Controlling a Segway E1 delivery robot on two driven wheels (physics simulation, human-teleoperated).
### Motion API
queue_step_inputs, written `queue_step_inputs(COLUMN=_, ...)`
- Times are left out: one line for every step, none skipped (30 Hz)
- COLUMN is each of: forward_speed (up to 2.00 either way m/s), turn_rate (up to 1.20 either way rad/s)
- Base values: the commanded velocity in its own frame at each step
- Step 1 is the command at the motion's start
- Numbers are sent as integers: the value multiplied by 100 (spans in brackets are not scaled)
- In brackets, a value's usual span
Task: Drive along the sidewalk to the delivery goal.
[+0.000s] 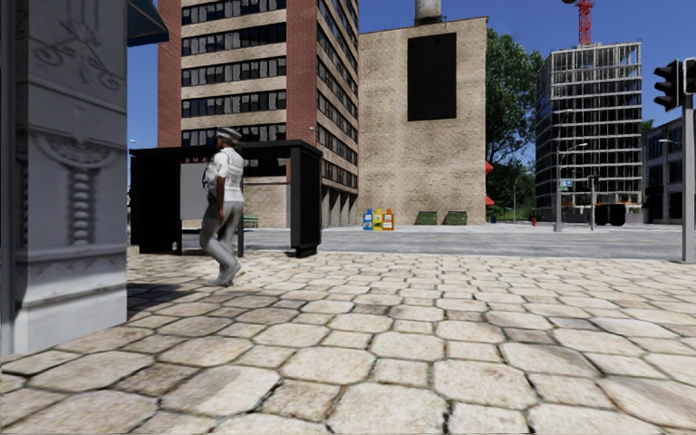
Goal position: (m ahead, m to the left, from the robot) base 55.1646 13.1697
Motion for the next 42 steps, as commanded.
queue_step_inputs(forward_speed=200, turn_rate=0)
queue_step_inputs(forward_speed=200, turn_rate=0)
queue_step_inputs(forward_speed=200, turn_rate=0)
queue_step_inputs(forward_speed=200, turn_rate=0)
queue_step_inputs(forward_speed=200, turn_rate=0)
queue_step_inputs(forward_speed=200, turn_rate=0)
queue_step_inputs(forward_speed=200, turn_rate=0)
queue_step_inputs(forward_speed=200, turn_rate=0)
queue_step_inputs(forward_speed=200, turn_rate=0)
queue_step_inputs(forward_speed=200, turn_rate=0)
queue_step_inputs(forward_speed=200, turn_rate=0)
queue_step_inputs(forward_speed=200, turn_rate=0)
queue_step_inputs(forward_speed=200, turn_rate=0)
queue_step_inputs(forward_speed=200, turn_rate=0)
queue_step_inputs(forward_speed=200, turn_rate=0)
queue_step_inputs(forward_speed=200, turn_rate=0)
queue_step_inputs(forward_speed=200, turn_rate=0)
queue_step_inputs(forward_speed=200, turn_rate=0)
queue_step_inputs(forward_speed=200, turn_rate=0)
queue_step_inputs(forward_speed=194, turn_rate=7)
queue_step_inputs(forward_speed=174, turn_rate=16)
queue_step_inputs(forward_speed=174, turn_rate=16)
queue_step_inputs(forward_speed=152, turn_rate=23)
queue_step_inputs(forward_speed=139, turn_rate=28)
queue_step_inputs(forward_speed=135, turn_rate=33)
queue_step_inputs(forward_speed=134, turn_rate=35)
queue_step_inputs(forward_speed=134, turn_rate=35)
queue_step_inputs(forward_speed=131, turn_rate=37)
queue_step_inputs(forward_speed=130, turn_rate=37)
queue_step_inputs(forward_speed=129, turn_rate=38)
queue_step_inputs(forward_speed=129, turn_rate=38)
queue_step_inputs(forward_speed=129, turn_rate=38)
queue_step_inputs(forward_speed=129, turn_rate=38)
queue_step_inputs(forward_speed=129, turn_rate=38)
queue_step_inputs(forward_speed=129, turn_rate=38)
queue_step_inputs(forward_speed=129, turn_rate=38)
queue_step_inputs(forward_speed=129, turn_rate=38)
queue_step_inputs(forward_speed=128, turn_rate=38)
queue_step_inputs(forward_speed=128, turn_rate=38)
queue_step_inputs(forward_speed=128, turn_rate=38)
queue_step_inputs(forward_speed=128, turn_rate=38)
queue_step_inputs(forward_speed=128, turn_rate=38)
